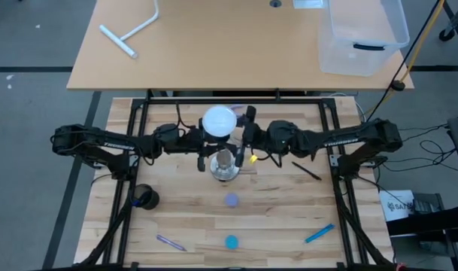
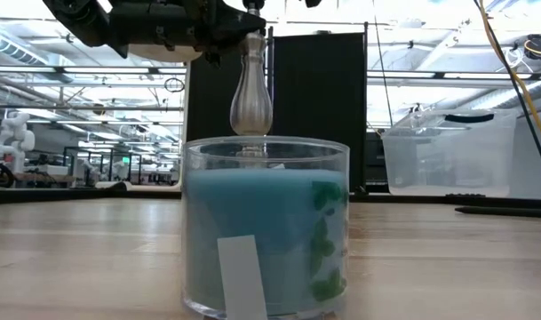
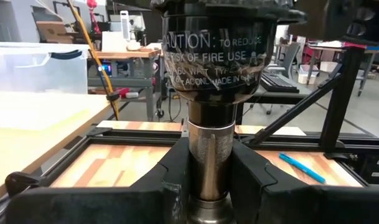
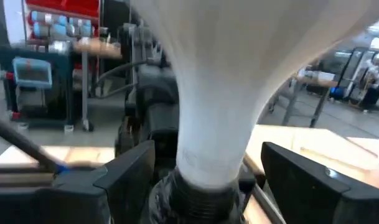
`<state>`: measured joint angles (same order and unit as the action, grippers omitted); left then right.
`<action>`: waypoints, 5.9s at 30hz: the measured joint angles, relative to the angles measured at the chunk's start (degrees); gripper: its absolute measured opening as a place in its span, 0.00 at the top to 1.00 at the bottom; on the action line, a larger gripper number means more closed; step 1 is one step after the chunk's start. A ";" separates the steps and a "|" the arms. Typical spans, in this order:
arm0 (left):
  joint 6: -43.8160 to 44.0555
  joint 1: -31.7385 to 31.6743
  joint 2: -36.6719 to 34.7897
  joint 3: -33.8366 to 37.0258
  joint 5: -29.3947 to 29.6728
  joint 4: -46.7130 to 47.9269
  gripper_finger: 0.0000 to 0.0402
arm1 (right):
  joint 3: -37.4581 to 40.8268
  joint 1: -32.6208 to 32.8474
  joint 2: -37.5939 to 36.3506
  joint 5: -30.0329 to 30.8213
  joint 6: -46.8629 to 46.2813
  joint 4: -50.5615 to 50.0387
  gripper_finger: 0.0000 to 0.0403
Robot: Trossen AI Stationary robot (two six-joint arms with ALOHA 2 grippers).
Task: Screw lightbulb
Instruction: Remove the lightbulb from the silver lamp socket
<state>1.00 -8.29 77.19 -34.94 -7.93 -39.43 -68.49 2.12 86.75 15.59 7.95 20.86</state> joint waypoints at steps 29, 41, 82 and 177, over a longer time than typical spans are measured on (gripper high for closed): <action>0.23 0.31 0.02 0.00 -0.04 0.05 0.81 | -0.04 0.19 4.47 0.49 3.54 15.28 0.63; -0.18 0.28 0.02 -0.02 -4.46 -0.11 0.81 | -0.24 -5.56 2.48 -16.46 -0.42 9.13 0.63; -1.12 0.37 -0.02 -0.20 -12.07 0.64 0.81 | -4.26 -9.45 2.70 -42.97 -1.91 2.47 0.39; 1.12 -0.55 0.04 -0.15 -11.14 0.59 0.81 | -4.34 0.34 3.40 -1.65 5.33 5.24 0.59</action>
<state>2.11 -8.84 77.23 -35.09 -19.07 -38.83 -72.84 2.46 90.15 13.94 13.28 26.10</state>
